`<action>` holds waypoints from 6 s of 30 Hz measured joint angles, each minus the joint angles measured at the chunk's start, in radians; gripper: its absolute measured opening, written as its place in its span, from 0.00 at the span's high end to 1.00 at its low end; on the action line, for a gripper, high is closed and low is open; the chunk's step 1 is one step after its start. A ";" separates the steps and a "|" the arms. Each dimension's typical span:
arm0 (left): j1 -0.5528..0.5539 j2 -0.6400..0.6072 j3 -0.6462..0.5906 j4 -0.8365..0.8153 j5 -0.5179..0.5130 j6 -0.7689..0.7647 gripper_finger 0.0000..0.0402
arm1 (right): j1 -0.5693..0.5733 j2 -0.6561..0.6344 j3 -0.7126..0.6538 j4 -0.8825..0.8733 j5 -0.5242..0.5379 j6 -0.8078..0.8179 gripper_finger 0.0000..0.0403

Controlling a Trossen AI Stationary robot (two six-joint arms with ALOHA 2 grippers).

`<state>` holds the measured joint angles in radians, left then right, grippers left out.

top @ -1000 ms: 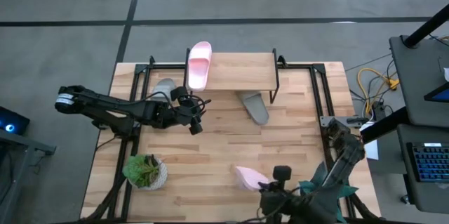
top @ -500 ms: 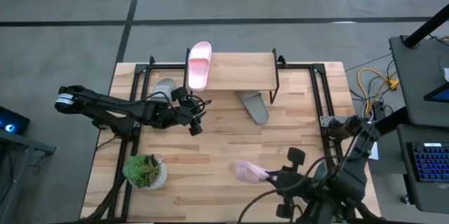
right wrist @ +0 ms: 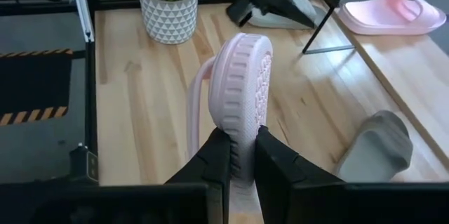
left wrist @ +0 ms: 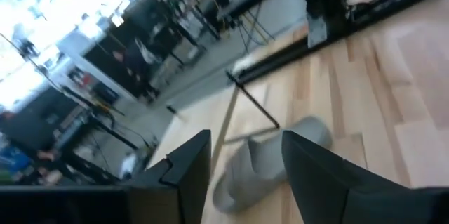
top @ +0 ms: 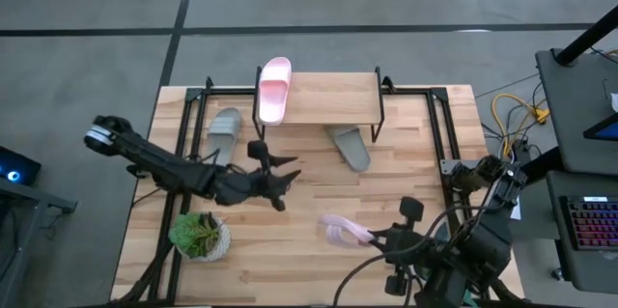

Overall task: Pick and place slides into the shelf
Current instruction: Put the pink slides on the shelf

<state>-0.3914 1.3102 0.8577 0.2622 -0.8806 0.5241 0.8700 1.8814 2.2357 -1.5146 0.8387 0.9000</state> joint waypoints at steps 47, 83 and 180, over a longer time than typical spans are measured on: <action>-0.229 0.664 0.324 1.238 -0.164 1.555 0.60 | -0.072 -0.078 0.000 -0.052 0.044 -0.036 0.92; -0.164 0.678 0.364 1.238 0.031 1.581 0.66 | -0.110 -0.079 0.009 -0.037 0.015 -0.036 0.92; 0.604 0.409 0.576 0.218 -0.326 0.271 1.00 | 0.121 -0.187 -0.896 -0.054 0.551 0.091 0.84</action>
<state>0.2124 1.7187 1.4338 0.4804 -1.2070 0.7946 0.9907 1.6940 1.3399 -1.5686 1.3895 0.9907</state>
